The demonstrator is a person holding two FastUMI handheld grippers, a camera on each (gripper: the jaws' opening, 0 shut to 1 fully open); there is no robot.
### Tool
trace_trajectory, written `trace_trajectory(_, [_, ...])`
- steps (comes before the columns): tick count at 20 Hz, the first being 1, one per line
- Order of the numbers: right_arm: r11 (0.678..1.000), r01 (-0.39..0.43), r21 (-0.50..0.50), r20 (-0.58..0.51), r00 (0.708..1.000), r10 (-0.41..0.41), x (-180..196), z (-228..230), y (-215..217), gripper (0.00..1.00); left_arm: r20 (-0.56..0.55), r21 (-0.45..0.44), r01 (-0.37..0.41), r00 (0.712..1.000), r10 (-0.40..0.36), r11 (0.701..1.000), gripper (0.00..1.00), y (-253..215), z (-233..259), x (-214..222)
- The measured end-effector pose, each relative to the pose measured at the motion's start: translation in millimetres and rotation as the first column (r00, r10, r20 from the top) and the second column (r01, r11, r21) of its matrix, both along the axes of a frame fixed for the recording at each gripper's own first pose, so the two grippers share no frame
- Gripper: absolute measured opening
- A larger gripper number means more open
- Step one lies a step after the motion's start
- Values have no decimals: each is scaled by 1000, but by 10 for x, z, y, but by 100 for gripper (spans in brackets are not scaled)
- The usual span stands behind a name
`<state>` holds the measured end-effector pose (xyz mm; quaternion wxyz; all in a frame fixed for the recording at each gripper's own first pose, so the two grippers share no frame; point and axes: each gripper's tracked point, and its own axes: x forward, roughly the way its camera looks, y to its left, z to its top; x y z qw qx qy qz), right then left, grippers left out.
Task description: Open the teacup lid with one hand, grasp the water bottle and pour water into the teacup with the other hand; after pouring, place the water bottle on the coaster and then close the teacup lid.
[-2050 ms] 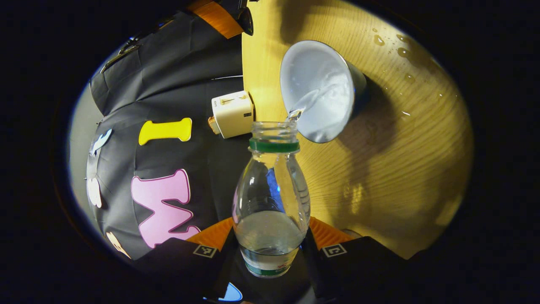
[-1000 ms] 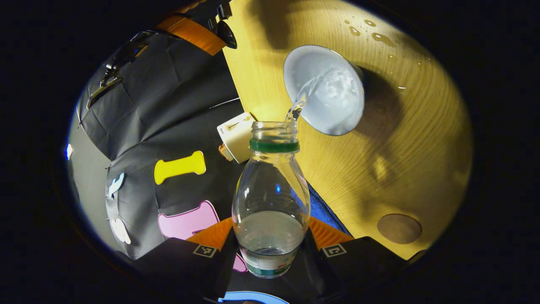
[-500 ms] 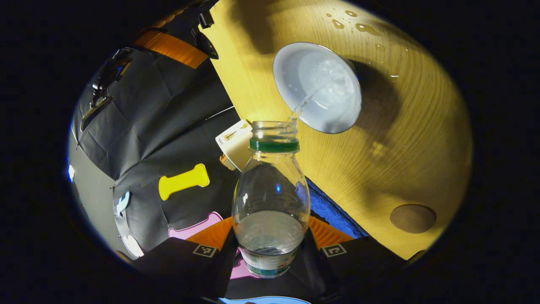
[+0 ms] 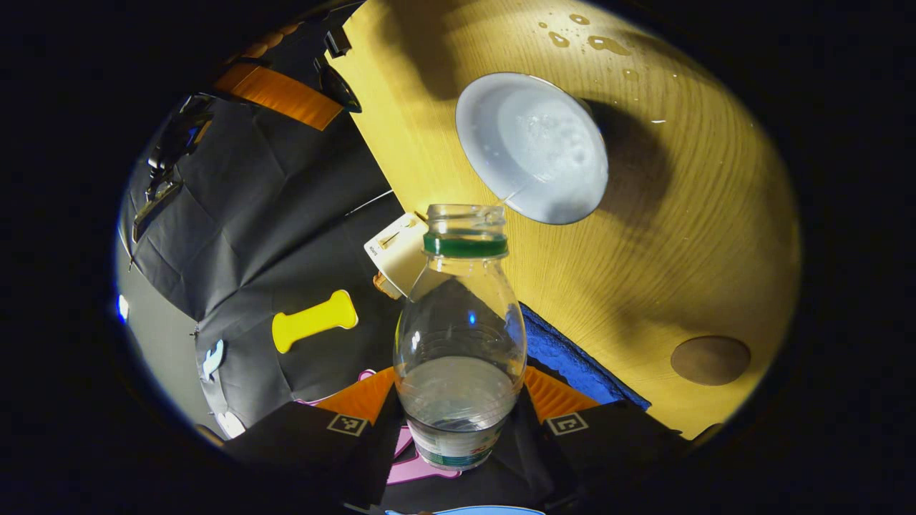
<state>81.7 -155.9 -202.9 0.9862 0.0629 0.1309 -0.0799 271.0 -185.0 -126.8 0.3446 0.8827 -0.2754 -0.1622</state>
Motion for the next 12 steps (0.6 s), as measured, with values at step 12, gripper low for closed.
trace_trajectory(12, [1000,11,1,6,1000,-11,-19,46,15,24,-72,-81,-75,995,69,994,75,145,15,56])
